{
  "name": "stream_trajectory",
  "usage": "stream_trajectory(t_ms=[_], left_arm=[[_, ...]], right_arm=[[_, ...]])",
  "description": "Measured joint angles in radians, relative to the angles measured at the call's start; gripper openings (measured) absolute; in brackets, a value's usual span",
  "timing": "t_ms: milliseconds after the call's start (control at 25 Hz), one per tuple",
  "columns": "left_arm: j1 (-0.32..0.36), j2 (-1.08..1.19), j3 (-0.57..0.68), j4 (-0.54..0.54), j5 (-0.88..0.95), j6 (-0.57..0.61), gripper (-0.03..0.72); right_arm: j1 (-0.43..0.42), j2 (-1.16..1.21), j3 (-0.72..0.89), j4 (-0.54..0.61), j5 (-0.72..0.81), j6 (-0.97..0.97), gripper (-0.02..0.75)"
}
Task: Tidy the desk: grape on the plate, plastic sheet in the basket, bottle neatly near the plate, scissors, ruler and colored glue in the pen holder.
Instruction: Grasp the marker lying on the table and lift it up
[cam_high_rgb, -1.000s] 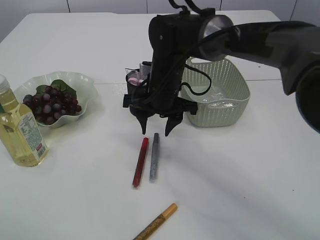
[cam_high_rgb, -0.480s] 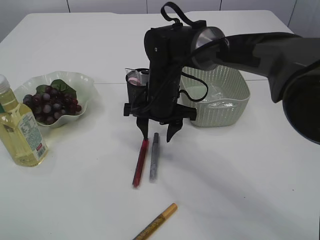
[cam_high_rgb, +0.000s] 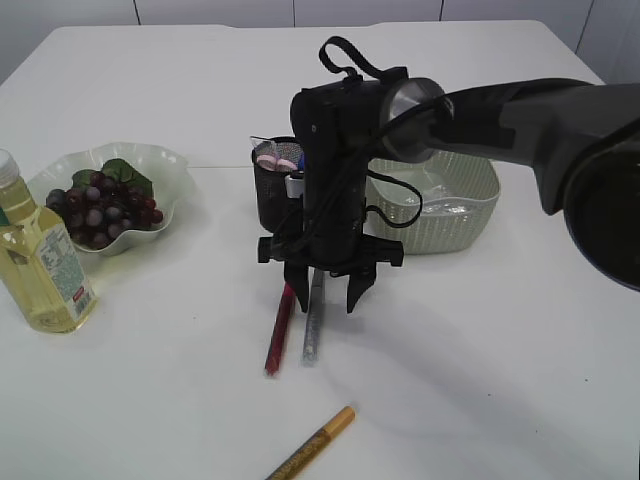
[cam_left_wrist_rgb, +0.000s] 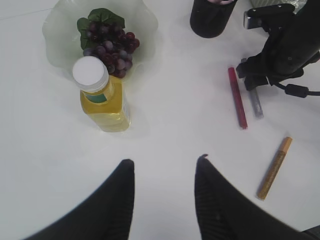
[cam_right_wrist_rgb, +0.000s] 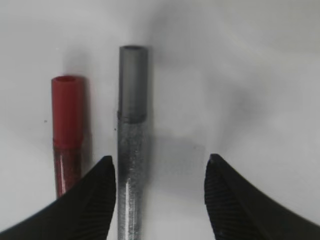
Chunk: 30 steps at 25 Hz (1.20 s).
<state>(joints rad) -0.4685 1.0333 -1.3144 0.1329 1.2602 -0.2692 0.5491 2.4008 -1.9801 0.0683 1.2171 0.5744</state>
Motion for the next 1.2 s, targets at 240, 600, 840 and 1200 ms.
stream_trajectory(t_ms=[240,600,840,1200], left_arm=[[0.0,0.0,0.0,0.002,0.0,0.002,0.297],[0.0,0.0,0.0,0.002,0.0,0.002,0.297],[0.0,0.0,0.0,0.004,0.0,0.002,0.297],[0.0,0.0,0.0,0.005,0.0,0.002,0.297]], right_arm=[[0.001,0.006,0.0,0.015,0.0,0.0,0.417],[0.001,0.024,0.002,0.039,0.0,0.0,0.417],[0.001,0.024,0.002,0.037,0.0,0.001,0.417],[0.001,0.024,0.002,0.035,0.0,-0.001,0.203]])
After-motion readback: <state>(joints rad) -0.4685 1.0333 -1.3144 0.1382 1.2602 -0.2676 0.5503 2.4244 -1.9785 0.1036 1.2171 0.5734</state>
